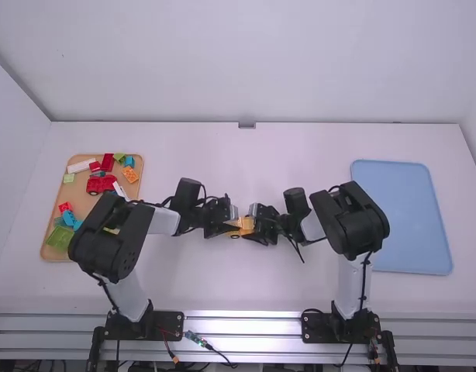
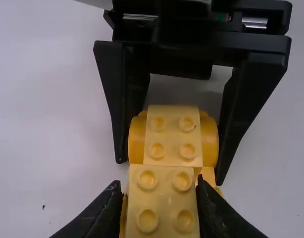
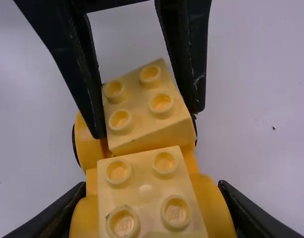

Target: Assemble lego blocks to make yellow taxi

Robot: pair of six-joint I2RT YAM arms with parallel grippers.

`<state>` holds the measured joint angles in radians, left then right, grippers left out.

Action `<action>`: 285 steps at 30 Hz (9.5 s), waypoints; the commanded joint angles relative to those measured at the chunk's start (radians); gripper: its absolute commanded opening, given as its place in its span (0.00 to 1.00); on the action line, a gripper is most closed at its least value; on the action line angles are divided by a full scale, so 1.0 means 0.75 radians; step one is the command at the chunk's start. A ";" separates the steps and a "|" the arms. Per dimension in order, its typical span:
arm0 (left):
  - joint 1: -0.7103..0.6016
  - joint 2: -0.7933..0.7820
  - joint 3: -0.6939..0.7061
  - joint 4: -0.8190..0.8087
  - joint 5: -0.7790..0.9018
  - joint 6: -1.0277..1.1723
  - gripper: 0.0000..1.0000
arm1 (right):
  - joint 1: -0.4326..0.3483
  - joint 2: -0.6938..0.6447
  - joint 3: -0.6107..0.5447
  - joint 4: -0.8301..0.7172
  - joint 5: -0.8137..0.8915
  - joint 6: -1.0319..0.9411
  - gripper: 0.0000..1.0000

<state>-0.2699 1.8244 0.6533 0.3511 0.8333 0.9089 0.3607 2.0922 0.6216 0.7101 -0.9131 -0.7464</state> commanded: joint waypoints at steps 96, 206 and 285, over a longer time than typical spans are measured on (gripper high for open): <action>-0.091 0.161 0.020 -0.122 -0.171 -0.179 0.02 | -0.002 0.018 0.002 -0.015 0.021 0.023 0.43; 0.800 0.583 1.405 -1.425 -1.136 -1.865 0.57 | 0.000 -0.613 0.002 -0.724 0.690 0.094 0.99; 0.563 0.048 1.014 -1.121 -0.960 -1.781 0.02 | -0.224 -0.613 0.042 -0.213 0.047 1.040 0.99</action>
<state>0.1886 1.9656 1.4780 -0.4973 0.0704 -0.4480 0.2058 1.6547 0.6292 0.5529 -0.7815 -0.0715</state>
